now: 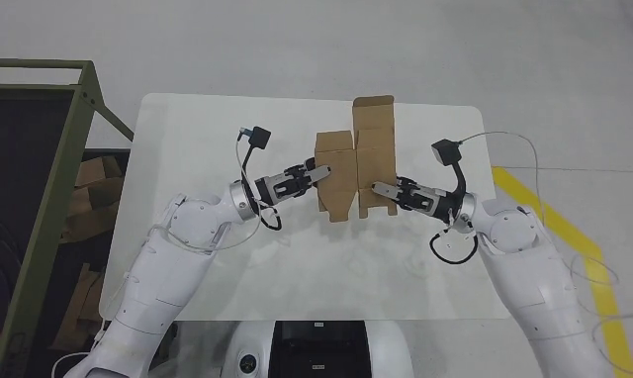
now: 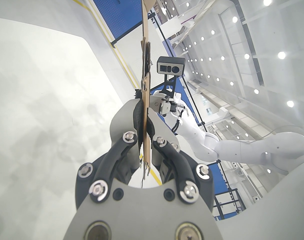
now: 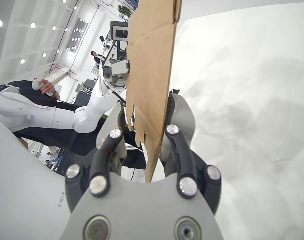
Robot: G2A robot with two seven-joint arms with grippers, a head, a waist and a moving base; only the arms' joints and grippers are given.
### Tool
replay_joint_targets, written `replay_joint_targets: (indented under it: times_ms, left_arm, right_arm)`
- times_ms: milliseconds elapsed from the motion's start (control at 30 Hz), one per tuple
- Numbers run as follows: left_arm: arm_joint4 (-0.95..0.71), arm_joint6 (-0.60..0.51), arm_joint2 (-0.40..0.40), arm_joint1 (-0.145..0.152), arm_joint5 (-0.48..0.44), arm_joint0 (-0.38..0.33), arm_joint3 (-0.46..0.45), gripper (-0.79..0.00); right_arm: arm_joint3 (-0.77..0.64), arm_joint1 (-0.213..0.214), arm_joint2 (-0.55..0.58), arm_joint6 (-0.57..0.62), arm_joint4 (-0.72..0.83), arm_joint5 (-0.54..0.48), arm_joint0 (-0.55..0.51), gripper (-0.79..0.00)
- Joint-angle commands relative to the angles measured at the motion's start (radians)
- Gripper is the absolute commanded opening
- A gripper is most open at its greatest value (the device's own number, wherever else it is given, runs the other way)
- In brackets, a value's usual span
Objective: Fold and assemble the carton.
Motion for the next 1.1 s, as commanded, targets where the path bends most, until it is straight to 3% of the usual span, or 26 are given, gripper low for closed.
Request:
replay_joint_targets:
  times_ms: [0, 67, 200, 400, 467, 500, 533, 833, 1067]
  left_arm:
    - [0.001, 0.0, 0.001, 0.001, -0.001, 0.0, -0.001, -0.785]
    - [0.0, 0.0, 0.002, 0.001, -0.001, 0.0, -0.001, -0.785]
    - [-0.002, 0.004, 0.003, 0.003, -0.004, 0.002, -0.002, -0.785]
    - [-0.006, 0.009, 0.005, 0.004, -0.008, 0.003, -0.004, -0.785]
    - [-0.008, 0.011, 0.004, 0.005, -0.006, 0.003, -0.003, -0.419]
    - [-0.01, 0.013, 0.003, 0.005, -0.005, 0.003, -0.002, -0.111]
    - [-0.011, 0.016, 0.002, 0.006, -0.002, 0.003, 0.0, 0.0]
    - [-0.04, 0.015, -0.039, 0.014, -0.026, 0.013, 0.011, 0.0]
    - [-0.089, -0.055, -0.099, 0.028, -0.086, 0.008, 0.015, 0.0]
  right_arm:
    - [0.003, 0.001, -0.003, 0.0, 0.002, -0.001, 0.002, -0.576]
    - [0.006, 0.001, -0.007, -0.002, 0.004, -0.004, 0.004, -0.616]
    - [0.011, 0.003, -0.013, -0.003, 0.012, -0.012, 0.007, -0.77]
    - [0.021, 0.005, -0.02, -0.006, 0.028, -0.024, 0.008, -0.785]
    - [0.023, 0.006, -0.02, -0.004, 0.033, -0.028, 0.009, -0.785]
    - [0.024, 0.007, -0.02, -0.005, 0.037, -0.03, 0.008, -0.785]
    - [0.024, 0.008, -0.02, -0.004, 0.038, -0.031, 0.008, -0.785]
    - [0.032, 0.014, -0.024, 0.023, 0.094, -0.05, 0.005, -0.785]
    - [0.039, 0.018, -0.043, 0.082, 0.135, -0.055, 0.02, -0.785]
